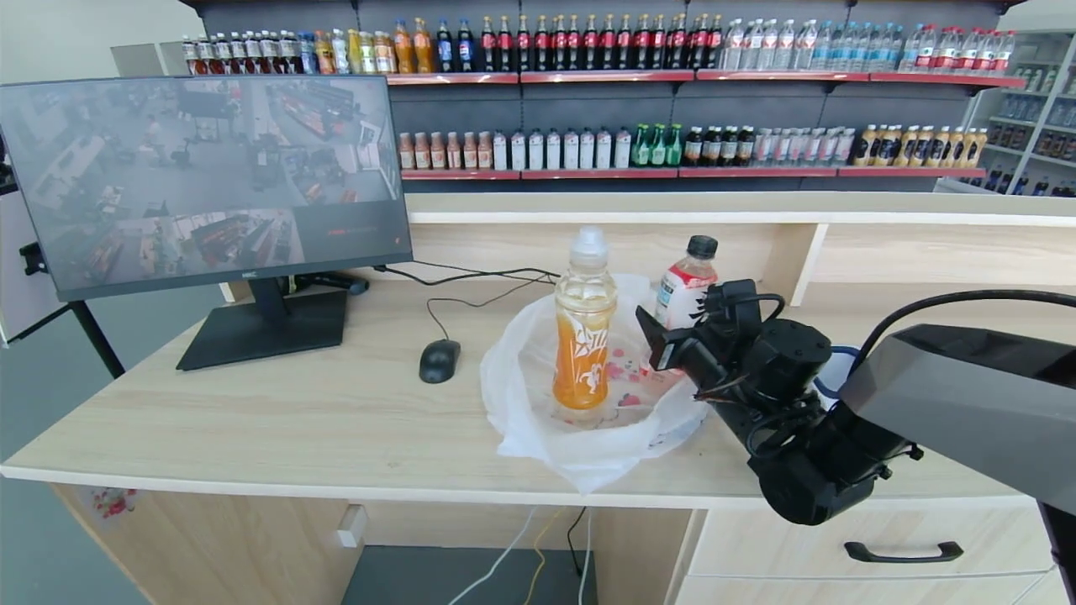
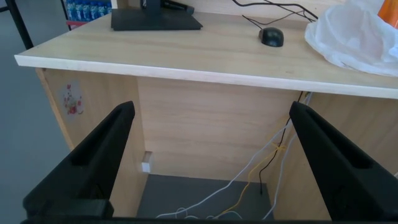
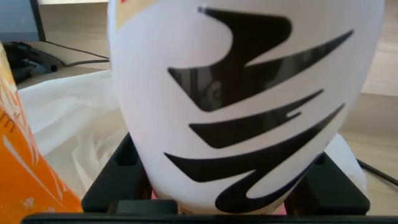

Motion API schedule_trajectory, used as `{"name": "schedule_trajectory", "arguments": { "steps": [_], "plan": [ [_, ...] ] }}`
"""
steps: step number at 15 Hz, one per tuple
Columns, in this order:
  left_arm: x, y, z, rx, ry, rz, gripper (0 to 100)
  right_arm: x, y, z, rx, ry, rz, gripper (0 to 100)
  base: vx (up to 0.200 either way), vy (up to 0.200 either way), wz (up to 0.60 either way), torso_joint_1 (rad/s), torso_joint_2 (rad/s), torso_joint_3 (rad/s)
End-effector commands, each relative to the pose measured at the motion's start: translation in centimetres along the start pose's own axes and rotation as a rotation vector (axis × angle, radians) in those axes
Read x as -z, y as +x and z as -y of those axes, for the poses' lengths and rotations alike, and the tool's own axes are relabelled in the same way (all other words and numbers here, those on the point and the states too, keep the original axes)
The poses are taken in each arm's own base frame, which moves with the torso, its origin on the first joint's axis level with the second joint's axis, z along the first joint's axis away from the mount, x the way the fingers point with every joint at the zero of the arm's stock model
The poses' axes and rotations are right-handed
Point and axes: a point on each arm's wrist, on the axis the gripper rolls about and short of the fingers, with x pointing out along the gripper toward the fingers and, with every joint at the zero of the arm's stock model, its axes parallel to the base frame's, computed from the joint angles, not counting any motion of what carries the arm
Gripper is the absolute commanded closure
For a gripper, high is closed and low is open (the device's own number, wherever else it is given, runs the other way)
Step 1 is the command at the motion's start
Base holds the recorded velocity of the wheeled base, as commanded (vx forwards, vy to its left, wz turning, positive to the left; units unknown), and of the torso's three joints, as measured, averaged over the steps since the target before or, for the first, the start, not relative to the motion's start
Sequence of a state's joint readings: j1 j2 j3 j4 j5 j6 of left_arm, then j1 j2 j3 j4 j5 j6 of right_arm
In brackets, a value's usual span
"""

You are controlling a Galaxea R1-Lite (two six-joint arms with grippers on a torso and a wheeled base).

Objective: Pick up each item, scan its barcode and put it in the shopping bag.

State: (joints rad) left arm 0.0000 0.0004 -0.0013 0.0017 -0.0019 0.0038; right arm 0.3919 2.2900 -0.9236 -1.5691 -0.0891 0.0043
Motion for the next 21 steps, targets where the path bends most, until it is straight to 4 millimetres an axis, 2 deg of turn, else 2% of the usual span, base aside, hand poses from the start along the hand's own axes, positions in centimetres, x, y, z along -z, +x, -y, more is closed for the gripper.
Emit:
{"name": "schedule_trajectory", "arguments": {
  "steps": [1,3,5,9,21],
  "plan": [
    [0.0,0.0,0.0,0.0,-0.001,0.001,0,-0.1,0.1,0.2,-0.001,-0.002,0.006,100,0.0,0.0,0.0,0.0,0.0,0.0],
    [0.0,0.0,0.0,0.0,-0.001,0.001,0,-0.4,0.8,-0.2,-0.01,-0.002,0.036,100,0.0,0.0,0.0,0.0,0.0,0.0],
    [0.0,0.0,0.0,0.001,-0.001,0.001,0,0.4,1.0,-0.1,-0.013,-0.05,0.023,100,0.0,0.0,0.0,0.0,0.0,0.0],
    [0.0,0.0,0.0,0.001,0.001,0.001,0,1.4,0.5,-0.4,-0.027,-0.07,-0.013,100,0.0,0.0,0.0,0.0,0.0,0.0],
    [0.0,0.0,0.0,0.001,0.001,0.001,0,2.0,0.4,-0.7,-0.047,-0.057,-0.03,100,0.0,0.0,0.0,0.0,0.0,0.0]
  ]
}}
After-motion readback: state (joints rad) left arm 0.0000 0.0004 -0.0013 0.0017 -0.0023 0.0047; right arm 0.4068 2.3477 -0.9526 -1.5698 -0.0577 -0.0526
